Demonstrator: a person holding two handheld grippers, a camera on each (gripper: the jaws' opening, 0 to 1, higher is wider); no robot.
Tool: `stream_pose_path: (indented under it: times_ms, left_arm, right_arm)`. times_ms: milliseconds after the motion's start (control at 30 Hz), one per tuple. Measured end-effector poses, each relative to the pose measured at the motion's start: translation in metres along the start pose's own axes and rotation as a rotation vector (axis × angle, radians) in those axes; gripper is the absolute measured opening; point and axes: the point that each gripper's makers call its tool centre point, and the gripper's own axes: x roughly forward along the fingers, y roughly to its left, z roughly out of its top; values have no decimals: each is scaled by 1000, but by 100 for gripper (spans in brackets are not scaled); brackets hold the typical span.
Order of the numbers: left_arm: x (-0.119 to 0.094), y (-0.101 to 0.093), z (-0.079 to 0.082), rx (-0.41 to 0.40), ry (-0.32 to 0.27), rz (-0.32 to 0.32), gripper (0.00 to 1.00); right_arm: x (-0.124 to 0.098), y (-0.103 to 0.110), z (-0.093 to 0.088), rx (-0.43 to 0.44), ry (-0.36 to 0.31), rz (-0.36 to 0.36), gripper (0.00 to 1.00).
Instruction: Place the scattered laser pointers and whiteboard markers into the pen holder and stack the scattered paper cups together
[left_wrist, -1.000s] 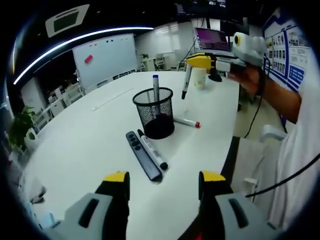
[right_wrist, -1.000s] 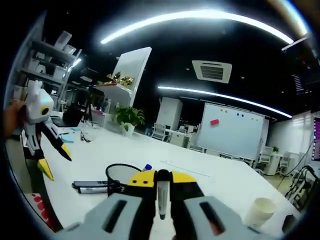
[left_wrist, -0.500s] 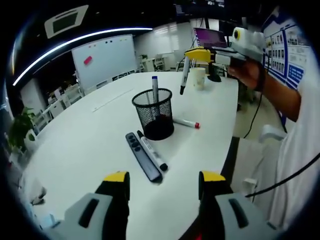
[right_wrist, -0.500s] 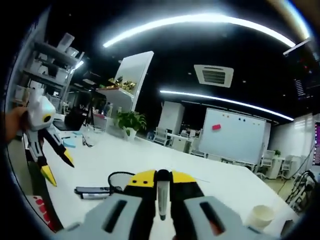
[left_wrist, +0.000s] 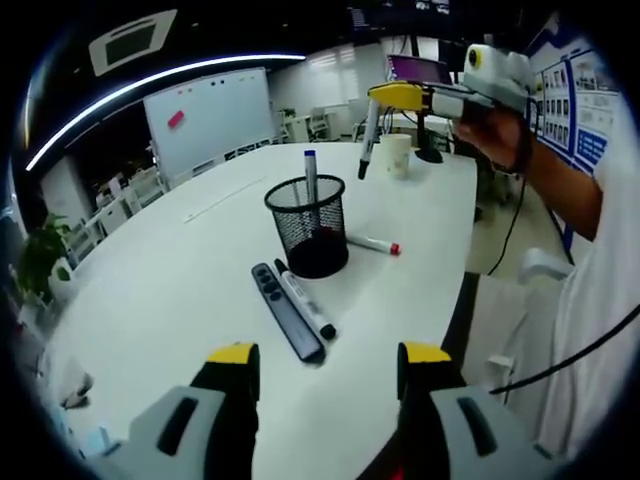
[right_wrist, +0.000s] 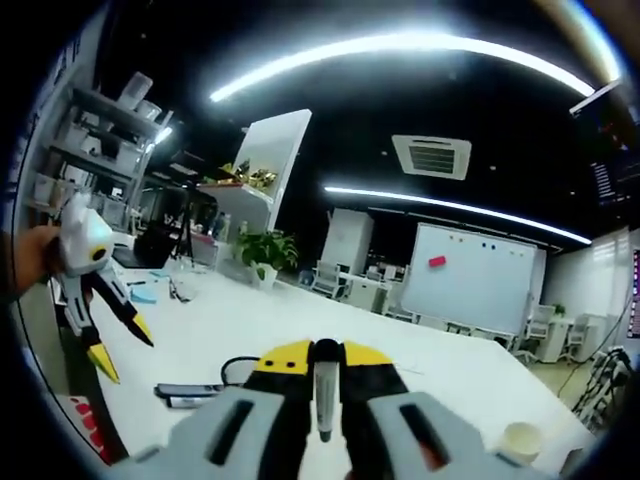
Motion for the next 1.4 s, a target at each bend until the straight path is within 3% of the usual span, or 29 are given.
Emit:
stream_pose_path:
  times_ms: [667,1400]
  left_arm:
    - [0,-1,-1,0,4,-1,55]
    - [-2,-3,2,8,0,1,55]
  right_arm:
    - [1,-2,4,58,-14,25,10]
    - [3,-2,18,46,-38,44,10]
